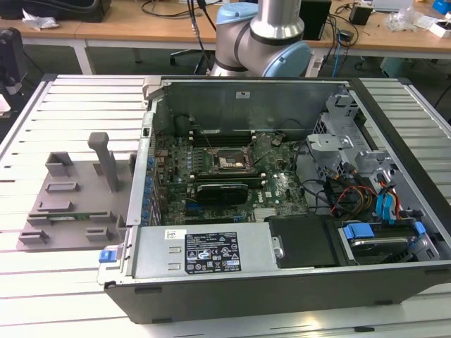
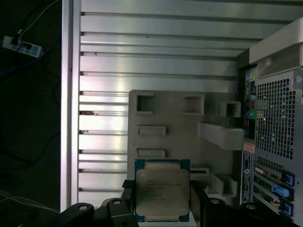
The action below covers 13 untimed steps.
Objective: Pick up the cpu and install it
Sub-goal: 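Pick up the cpu and move it towards the insertion slot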
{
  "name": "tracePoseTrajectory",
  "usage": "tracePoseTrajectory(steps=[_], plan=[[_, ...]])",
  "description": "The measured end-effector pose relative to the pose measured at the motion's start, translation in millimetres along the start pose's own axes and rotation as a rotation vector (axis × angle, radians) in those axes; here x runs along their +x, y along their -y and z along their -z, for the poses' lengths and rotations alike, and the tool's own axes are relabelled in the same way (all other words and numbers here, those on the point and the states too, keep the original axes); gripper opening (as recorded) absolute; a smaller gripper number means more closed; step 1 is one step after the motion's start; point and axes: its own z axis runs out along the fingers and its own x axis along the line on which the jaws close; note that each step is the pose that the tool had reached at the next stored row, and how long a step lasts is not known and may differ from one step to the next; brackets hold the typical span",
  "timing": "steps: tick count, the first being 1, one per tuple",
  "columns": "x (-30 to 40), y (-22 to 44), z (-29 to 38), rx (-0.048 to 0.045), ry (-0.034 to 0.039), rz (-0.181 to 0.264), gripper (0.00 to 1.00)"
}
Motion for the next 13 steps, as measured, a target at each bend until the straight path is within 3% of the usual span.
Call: tracePoseTrajectory(steps=[2,3,5,6,9,11,13], plan=[[-6.7,0.2,-0.1,0.0001,-0.0002,0.0,0.55],[-14.9,0.4,-0.4,0.0001,-0.0002,0.0,0.55],[-24.1,0.6,-0.6,0.0001,-0.0004,0.0,0.55],[-37.4,1.0,-1.1,-0.0001,-0.0004,0.0,0.55],[-52.4,1.3,-1.5,0.0,-0.0011,0.0,0.55],[-68.3,1.3,-1.9,-0.0004,-0.002,0.0,0.55],[-79.2,1.0,-2.1,-0.0011,-0.0027,0.0,0.55]])
